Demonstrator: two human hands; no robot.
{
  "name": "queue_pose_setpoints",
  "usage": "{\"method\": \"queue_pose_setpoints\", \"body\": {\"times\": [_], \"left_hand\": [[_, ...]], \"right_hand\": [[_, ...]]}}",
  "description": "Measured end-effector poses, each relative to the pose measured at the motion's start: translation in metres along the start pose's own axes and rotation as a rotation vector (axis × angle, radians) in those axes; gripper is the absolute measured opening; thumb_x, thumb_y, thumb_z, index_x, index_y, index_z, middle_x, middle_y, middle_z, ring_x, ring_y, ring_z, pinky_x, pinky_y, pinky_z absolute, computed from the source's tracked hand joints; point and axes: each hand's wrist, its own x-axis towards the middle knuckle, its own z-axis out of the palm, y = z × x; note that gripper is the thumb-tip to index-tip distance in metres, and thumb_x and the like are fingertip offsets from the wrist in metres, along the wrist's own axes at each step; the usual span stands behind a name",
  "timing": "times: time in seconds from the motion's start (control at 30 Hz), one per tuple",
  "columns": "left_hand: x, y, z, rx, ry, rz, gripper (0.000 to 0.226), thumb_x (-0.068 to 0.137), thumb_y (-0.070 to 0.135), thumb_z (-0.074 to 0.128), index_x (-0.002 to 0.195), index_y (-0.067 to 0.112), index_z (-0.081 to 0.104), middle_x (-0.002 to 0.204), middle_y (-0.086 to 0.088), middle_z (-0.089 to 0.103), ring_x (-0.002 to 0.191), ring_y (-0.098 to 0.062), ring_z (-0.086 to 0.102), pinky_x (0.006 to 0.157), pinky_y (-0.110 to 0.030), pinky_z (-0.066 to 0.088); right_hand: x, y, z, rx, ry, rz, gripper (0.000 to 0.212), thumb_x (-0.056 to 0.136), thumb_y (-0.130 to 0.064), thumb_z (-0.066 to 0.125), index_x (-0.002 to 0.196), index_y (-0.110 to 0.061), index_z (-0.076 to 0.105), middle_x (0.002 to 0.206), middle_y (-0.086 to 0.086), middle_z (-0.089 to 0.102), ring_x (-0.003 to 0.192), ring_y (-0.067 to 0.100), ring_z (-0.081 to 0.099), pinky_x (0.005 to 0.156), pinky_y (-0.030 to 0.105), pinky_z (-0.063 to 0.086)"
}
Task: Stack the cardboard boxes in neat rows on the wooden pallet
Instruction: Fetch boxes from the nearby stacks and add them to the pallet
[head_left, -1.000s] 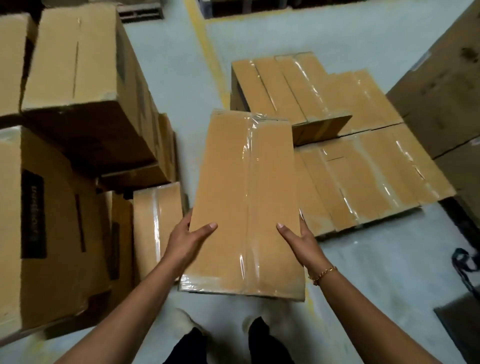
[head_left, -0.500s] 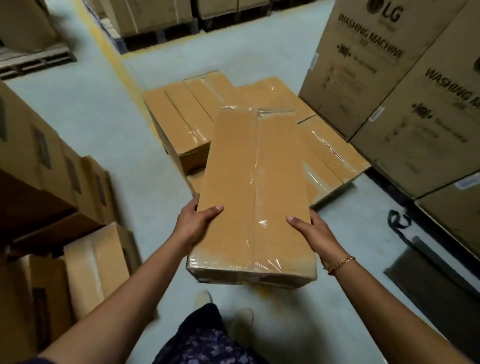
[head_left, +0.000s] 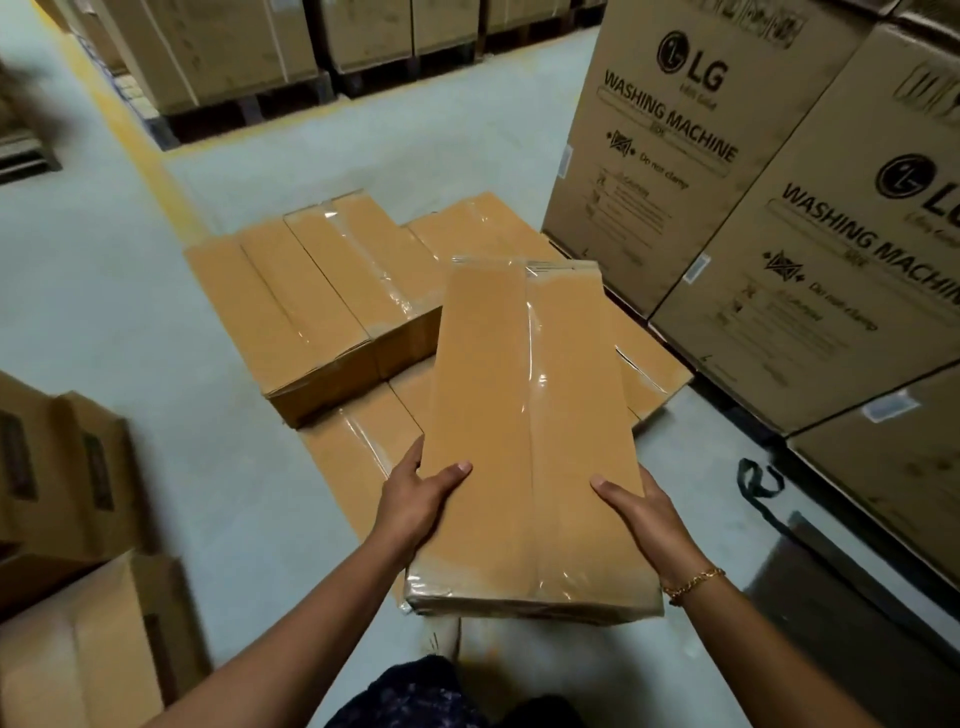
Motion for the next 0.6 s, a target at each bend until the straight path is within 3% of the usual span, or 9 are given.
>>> {"method": "queue_pose_setpoints", "body": {"times": [0.2, 0.37, 0.47, 0.6], "left_hand": [[0.055, 0.018, 0.063, 0.048, 0.026, -0.026, 0.112, 0.051, 0.081, 0.084, 0.149, 0.041, 0.048, 0.141, 0.009, 0.062, 0.116, -0.017, 0.068, 0.100, -0.046, 0.056], [0.089, 0.047, 0.138, 0.054, 0.080, -0.028, 0.113, 0.056, 0.072, 0.083, 0.155, 0.034, 0.043, 0.138, 0.016, 0.058, 0.121, -0.017, 0.065, 0.105, -0.046, 0.053], [0.116, 0.050, 0.190, 0.032, 0.121, -0.046, 0.120, 0.050, 0.082, 0.083, 0.154, 0.037, 0.043, 0.144, 0.013, 0.057, 0.124, -0.016, 0.063, 0.107, -0.046, 0.051], [0.140, 0.062, 0.260, 0.031, 0.206, -0.094, 0.119, 0.054, 0.082, 0.079, 0.156, 0.035, 0.040, 0.149, 0.007, 0.055, 0.134, -0.021, 0.056, 0.111, -0.047, 0.048]], "right_hand": [[0.059, -0.018, -0.055, -0.026, -0.018, 0.011, 0.051, 0.087, -0.044, 0.076, 0.133, -0.033, 0.057, 0.116, -0.003, 0.072, 0.104, 0.021, 0.069, 0.084, 0.042, 0.060], [0.130, -0.036, -0.113, -0.054, -0.060, 0.013, 0.049, 0.089, -0.042, 0.074, 0.134, -0.031, 0.056, 0.115, -0.002, 0.071, 0.103, 0.023, 0.069, 0.077, 0.037, 0.058], [0.184, -0.047, -0.156, -0.103, -0.111, -0.012, 0.050, 0.090, -0.041, 0.072, 0.136, -0.030, 0.055, 0.116, -0.002, 0.069, 0.104, 0.022, 0.067, 0.075, 0.034, 0.057], [0.256, -0.061, -0.216, -0.195, -0.178, -0.011, 0.071, 0.080, -0.057, 0.079, 0.142, -0.032, 0.052, 0.124, -0.003, 0.067, 0.112, 0.023, 0.065, 0.093, 0.047, 0.057]]}}
